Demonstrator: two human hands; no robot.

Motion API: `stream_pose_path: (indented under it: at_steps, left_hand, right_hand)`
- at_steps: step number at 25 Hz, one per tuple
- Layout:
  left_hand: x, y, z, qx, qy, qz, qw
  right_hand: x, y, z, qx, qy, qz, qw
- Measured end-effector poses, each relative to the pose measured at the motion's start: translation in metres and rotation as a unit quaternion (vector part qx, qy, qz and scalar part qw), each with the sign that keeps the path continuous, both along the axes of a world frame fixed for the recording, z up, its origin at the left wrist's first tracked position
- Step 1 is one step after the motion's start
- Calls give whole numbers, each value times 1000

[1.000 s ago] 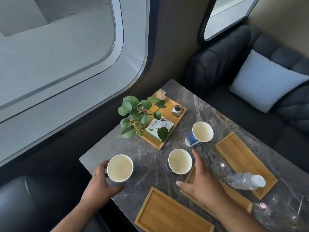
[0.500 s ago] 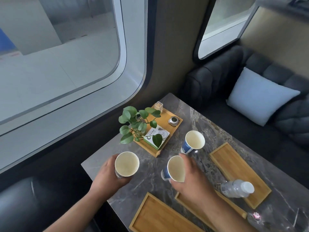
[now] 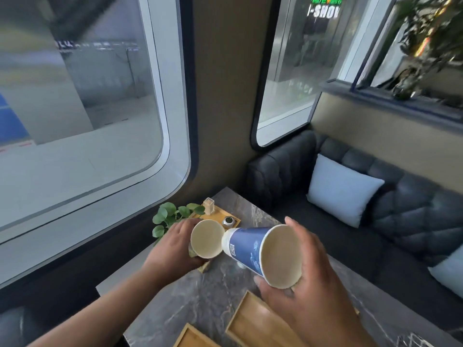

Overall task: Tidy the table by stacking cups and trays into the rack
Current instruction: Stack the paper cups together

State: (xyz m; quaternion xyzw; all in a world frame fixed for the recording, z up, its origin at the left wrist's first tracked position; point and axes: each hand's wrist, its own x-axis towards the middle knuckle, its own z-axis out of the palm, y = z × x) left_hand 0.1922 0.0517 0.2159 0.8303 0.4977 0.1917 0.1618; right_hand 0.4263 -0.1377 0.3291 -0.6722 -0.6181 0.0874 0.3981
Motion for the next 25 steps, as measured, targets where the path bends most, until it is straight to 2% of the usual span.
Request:
stream_pose_path:
  at_steps: [7,15,21,25]
  left_hand:
    - [68,-42,82,126,-29,-113,985]
    - [85,-63,111,145,-71,-194,968]
    - [55,-18,81,89,-74,-139,984]
    - [32,22,46,21,-91,-59,994]
  right_hand:
    - [18,-33,28,46,-12,11,999]
    - [20,3,13,0,-101,58,993]
    - [14,70,-22,-102,-89,86,987]
    - [37,120,-78,-234,-97,14,967]
